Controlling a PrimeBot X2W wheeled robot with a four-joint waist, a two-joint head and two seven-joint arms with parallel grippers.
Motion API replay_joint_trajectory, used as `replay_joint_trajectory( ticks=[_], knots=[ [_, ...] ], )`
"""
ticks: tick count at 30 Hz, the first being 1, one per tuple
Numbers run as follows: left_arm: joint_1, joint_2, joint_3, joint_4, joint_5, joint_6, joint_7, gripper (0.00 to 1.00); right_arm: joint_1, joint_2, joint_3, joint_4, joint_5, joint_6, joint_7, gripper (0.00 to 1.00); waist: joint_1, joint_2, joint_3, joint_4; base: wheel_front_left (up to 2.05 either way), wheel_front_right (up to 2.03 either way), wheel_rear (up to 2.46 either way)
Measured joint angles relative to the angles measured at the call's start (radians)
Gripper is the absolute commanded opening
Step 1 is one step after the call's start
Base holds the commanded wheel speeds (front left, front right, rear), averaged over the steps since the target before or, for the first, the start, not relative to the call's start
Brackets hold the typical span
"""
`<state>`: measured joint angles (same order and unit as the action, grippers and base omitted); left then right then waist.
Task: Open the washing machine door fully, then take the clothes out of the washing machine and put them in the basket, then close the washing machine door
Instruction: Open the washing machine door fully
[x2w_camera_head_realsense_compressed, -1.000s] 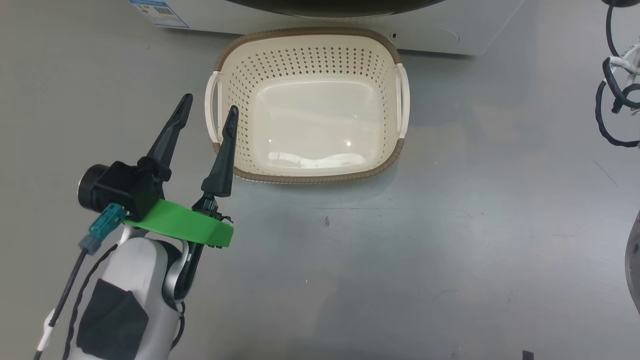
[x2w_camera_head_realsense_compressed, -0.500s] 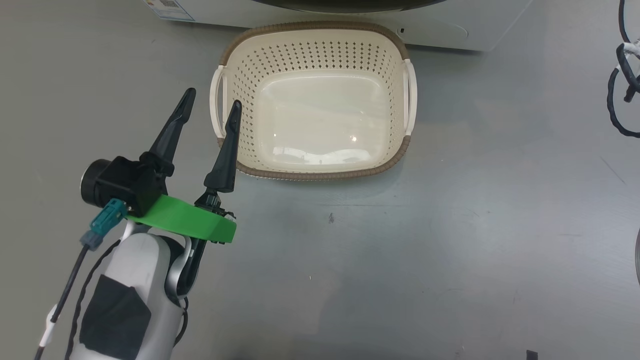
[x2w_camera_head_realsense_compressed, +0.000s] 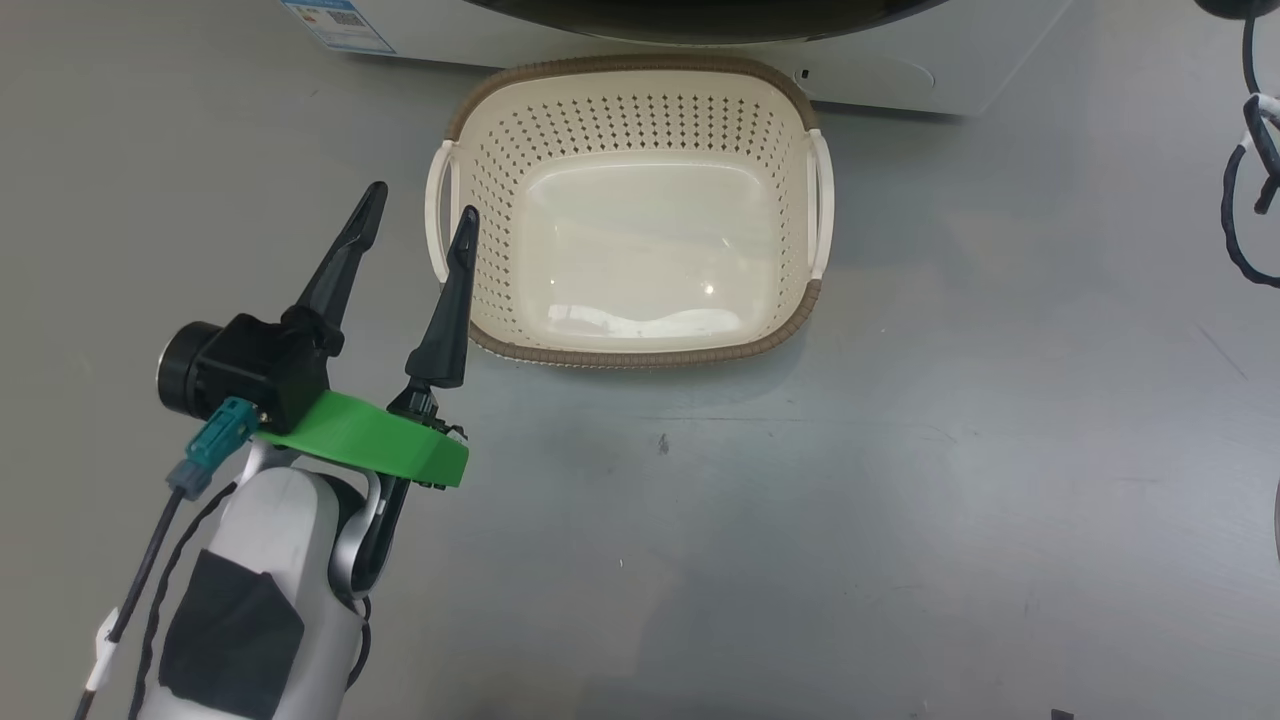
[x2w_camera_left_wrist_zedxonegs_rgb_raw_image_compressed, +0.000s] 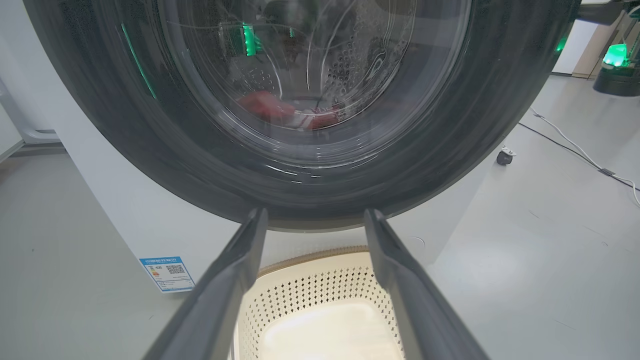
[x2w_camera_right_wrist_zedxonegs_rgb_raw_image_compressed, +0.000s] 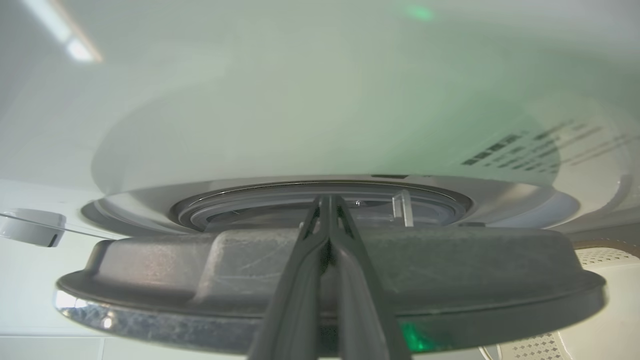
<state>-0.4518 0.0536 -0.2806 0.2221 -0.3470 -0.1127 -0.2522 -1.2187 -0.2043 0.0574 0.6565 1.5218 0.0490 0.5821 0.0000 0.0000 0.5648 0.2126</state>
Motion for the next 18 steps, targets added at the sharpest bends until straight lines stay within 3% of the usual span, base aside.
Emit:
replay_joint_trajectory(
  ticks=[18],
  knots=[
    [0.002,-0.005,-0.009,0.045,0.027,-0.007,0.0,1.0,0.08,-0.002,0.015,0.031,0.018,0.042,0.072,0.0,0.0,0.0,-0.065,-0.009,0.0,0.0,0.0]
  ],
)
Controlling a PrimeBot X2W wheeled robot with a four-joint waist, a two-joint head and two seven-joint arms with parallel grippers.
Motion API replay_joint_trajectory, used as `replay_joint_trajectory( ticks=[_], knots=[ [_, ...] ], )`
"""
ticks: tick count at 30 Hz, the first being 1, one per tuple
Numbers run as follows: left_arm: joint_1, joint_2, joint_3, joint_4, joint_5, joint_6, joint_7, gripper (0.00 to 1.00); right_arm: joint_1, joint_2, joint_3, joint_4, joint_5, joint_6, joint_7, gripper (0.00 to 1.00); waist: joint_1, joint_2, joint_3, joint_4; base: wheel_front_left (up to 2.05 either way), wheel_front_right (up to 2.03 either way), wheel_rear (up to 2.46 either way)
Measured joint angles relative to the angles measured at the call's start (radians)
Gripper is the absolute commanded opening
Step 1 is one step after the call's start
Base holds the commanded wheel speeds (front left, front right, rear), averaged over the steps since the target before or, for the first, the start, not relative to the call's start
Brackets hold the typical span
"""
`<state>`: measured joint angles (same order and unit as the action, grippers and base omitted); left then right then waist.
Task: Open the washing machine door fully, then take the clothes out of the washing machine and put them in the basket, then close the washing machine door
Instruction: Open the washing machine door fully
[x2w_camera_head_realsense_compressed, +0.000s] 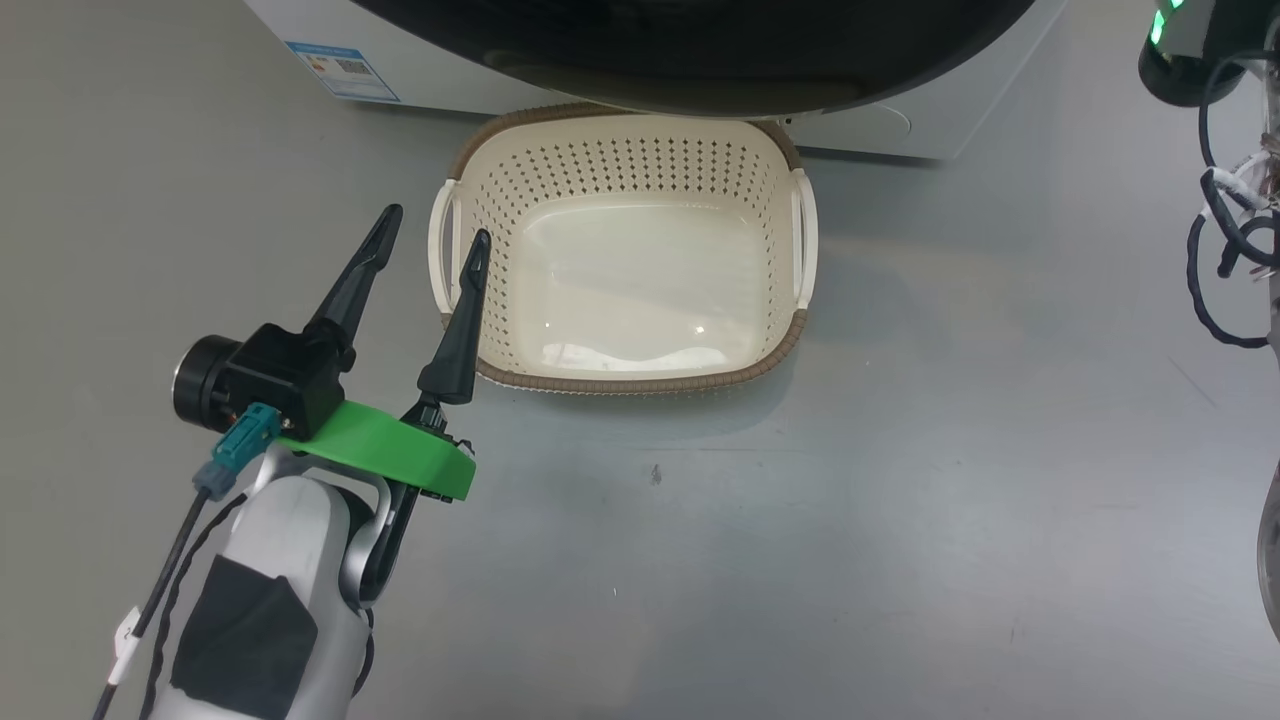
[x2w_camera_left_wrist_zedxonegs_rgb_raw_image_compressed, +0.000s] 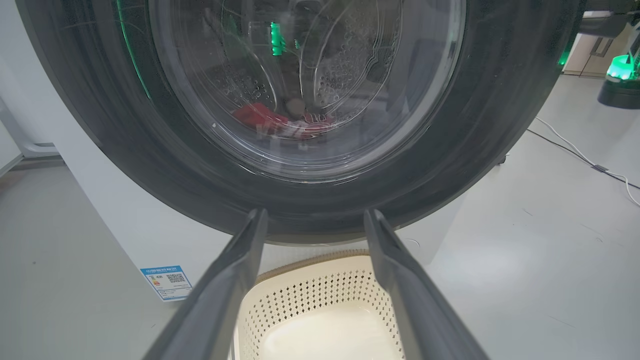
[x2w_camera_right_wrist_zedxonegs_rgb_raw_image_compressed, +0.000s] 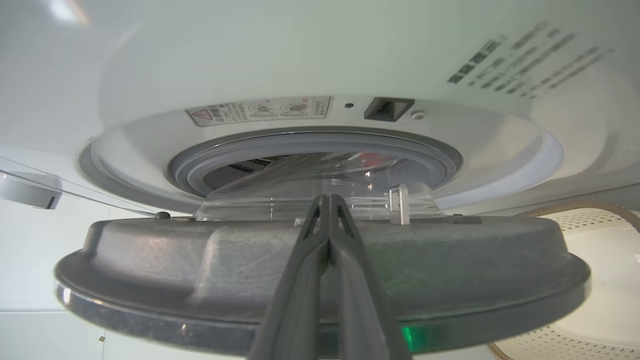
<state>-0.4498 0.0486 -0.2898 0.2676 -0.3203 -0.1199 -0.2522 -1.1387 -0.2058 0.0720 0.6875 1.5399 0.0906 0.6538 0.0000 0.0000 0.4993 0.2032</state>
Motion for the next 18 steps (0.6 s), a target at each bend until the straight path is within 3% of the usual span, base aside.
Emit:
replay_joint_trajectory(
  ticks=[18],
  knots=[
    [0.045,-0.004,-0.003,0.055,0.005,0.0,0.0,1.0,0.151,0.019,0.027,-0.006,0.03,0.022,0.087,0.0,0.0,0.0,-0.1,0.005,0.0,0.0,0.0]
  ],
)
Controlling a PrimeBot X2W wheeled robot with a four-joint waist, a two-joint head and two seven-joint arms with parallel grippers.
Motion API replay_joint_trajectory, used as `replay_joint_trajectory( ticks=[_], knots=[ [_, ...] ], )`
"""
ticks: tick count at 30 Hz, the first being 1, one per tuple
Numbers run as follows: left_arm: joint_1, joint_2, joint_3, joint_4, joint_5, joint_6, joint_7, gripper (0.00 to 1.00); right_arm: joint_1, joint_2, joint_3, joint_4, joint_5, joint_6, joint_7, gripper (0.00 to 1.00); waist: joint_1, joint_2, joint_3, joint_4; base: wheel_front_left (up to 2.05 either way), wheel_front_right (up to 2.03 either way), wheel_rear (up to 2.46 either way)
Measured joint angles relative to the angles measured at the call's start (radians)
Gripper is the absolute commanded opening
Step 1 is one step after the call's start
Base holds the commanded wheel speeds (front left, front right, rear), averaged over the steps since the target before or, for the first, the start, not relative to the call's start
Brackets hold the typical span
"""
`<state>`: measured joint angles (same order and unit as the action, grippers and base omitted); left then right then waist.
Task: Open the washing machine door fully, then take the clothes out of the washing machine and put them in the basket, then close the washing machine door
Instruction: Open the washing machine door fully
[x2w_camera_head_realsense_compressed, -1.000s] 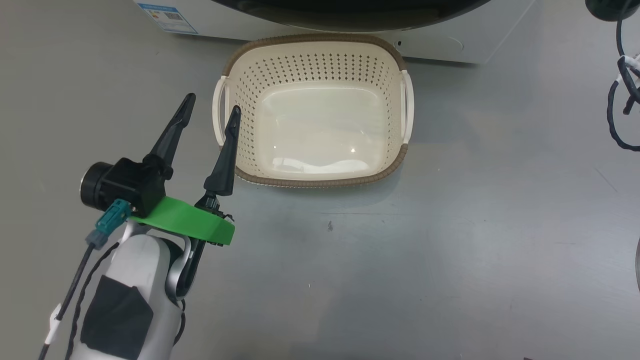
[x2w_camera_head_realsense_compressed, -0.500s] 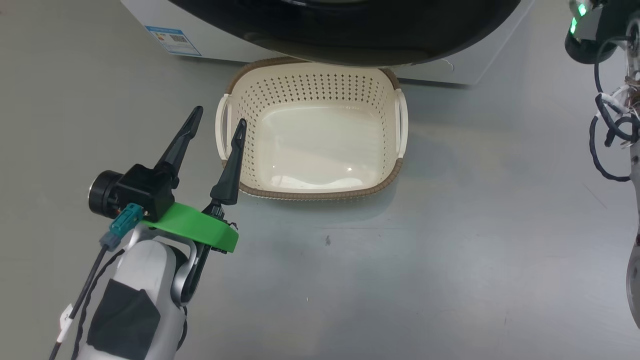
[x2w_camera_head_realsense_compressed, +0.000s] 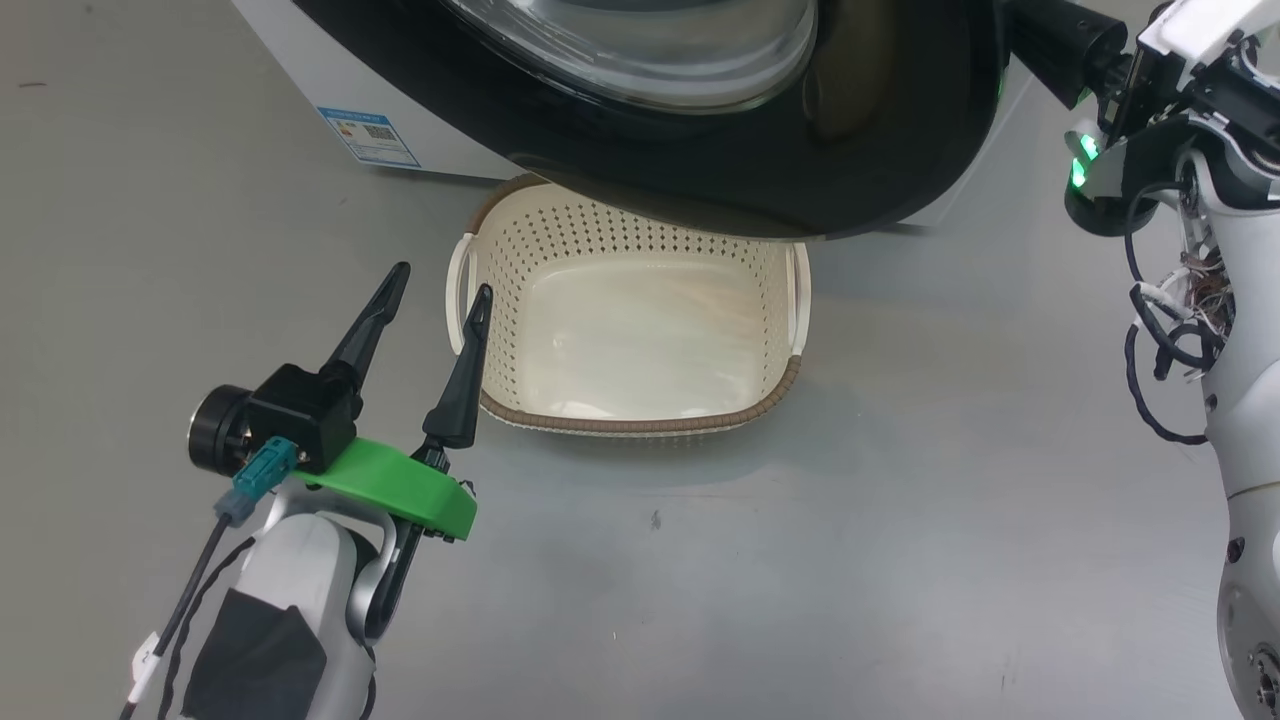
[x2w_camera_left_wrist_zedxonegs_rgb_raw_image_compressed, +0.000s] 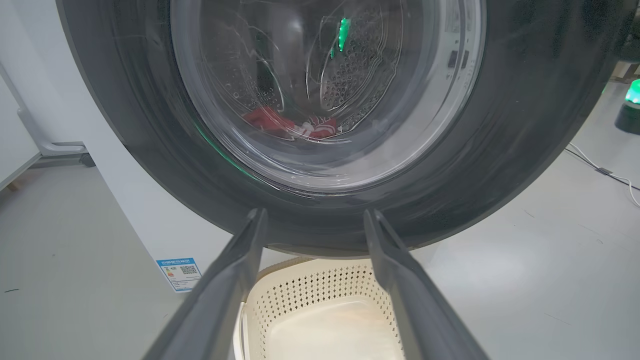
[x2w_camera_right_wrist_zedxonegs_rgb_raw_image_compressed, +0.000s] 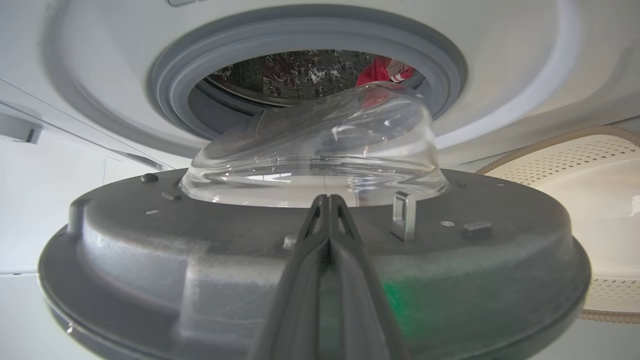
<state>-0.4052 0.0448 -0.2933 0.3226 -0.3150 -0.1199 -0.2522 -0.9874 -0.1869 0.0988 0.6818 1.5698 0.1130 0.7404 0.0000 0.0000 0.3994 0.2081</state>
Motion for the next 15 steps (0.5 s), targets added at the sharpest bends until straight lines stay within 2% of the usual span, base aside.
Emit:
replay_joint_trajectory(
  ticks=[15],
  knots=[
    [0.052,-0.003,0.001,0.038,0.0,0.0,0.0,1.0,0.147,0.037,0.042,-0.079,0.027,0.003,0.075,0.0,0.0,0.0,-0.088,0.019,0.0,0.0,0.0]
  ],
)
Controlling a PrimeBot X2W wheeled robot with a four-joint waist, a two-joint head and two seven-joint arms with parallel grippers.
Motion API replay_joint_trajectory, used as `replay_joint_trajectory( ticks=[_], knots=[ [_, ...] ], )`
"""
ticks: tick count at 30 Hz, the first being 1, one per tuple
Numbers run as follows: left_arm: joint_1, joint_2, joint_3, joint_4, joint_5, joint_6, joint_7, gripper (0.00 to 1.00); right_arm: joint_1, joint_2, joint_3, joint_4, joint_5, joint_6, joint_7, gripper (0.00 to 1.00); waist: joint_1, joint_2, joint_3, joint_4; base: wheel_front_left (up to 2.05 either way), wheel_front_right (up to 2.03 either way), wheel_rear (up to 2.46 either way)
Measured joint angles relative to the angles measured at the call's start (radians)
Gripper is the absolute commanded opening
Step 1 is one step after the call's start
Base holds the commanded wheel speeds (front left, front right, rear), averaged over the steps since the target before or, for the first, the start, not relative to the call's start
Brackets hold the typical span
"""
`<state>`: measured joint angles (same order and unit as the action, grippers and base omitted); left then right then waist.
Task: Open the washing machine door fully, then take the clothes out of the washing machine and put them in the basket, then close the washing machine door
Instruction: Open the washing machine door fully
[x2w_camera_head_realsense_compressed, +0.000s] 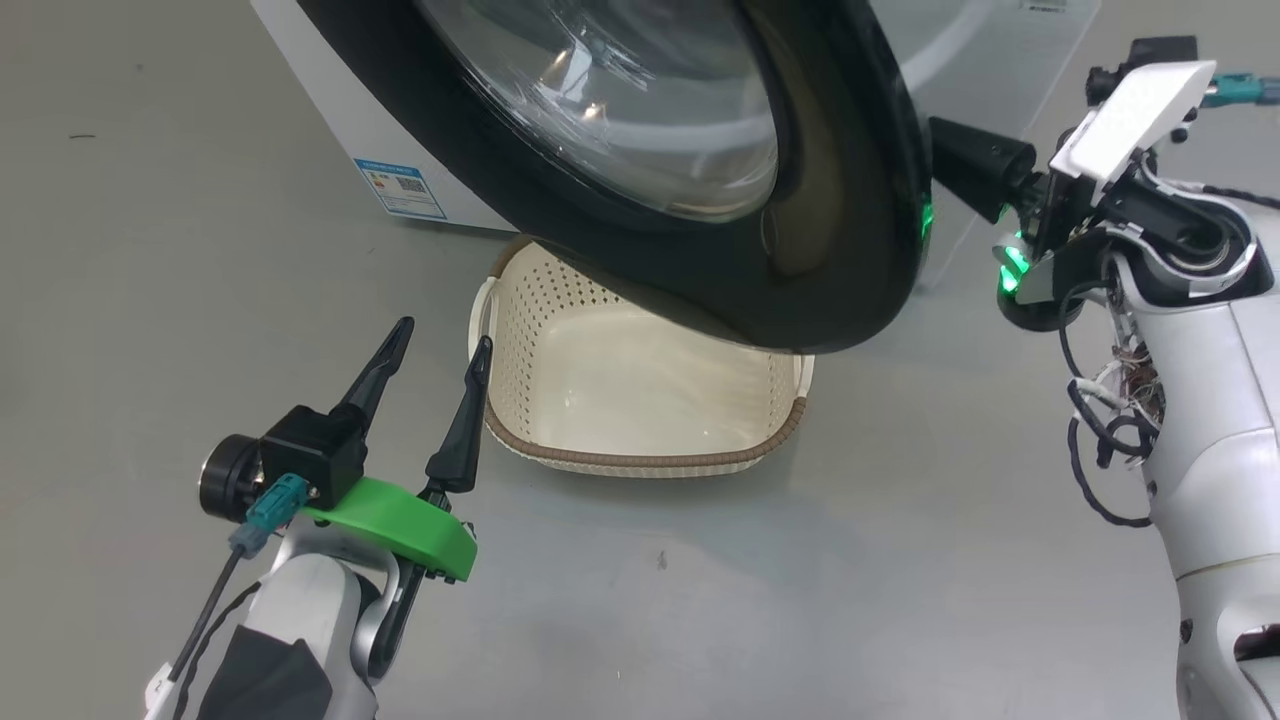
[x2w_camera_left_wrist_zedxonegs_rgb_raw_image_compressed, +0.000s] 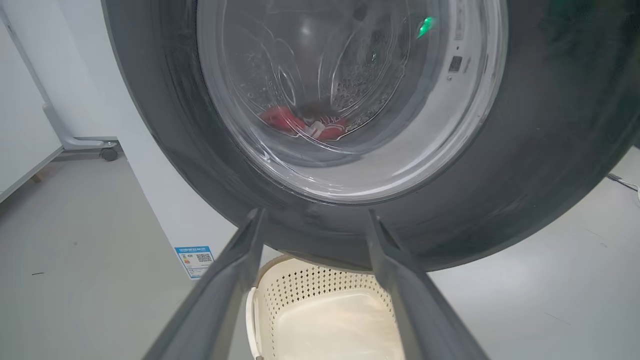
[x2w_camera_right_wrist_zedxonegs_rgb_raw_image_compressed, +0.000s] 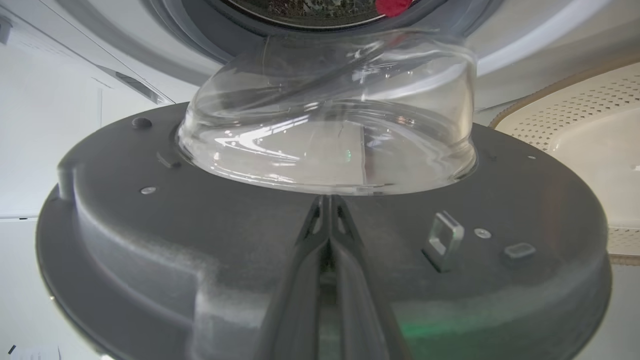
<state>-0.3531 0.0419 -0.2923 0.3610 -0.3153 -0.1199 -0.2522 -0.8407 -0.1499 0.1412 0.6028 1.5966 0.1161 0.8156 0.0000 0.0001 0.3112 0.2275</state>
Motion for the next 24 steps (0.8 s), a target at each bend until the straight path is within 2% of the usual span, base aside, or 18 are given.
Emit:
replay_joint_trajectory(
  ticks=[13,24],
  knots=[
    [0.028,-0.001,0.0,0.025,0.0,0.0,0.0,1.0,0.126,0.052,0.058,-0.093,0.014,0.0,0.044,0.0,0.0,0.0,-0.062,0.024,0.0,0.0,0.0],
    [0.052,-0.001,-0.003,0.05,0.0,0.002,0.0,1.0,0.23,0.07,0.119,-0.158,0.039,0.006,0.072,0.0,0.0,0.0,-0.104,0.061,0.0,0.0,0.0]
  ],
)
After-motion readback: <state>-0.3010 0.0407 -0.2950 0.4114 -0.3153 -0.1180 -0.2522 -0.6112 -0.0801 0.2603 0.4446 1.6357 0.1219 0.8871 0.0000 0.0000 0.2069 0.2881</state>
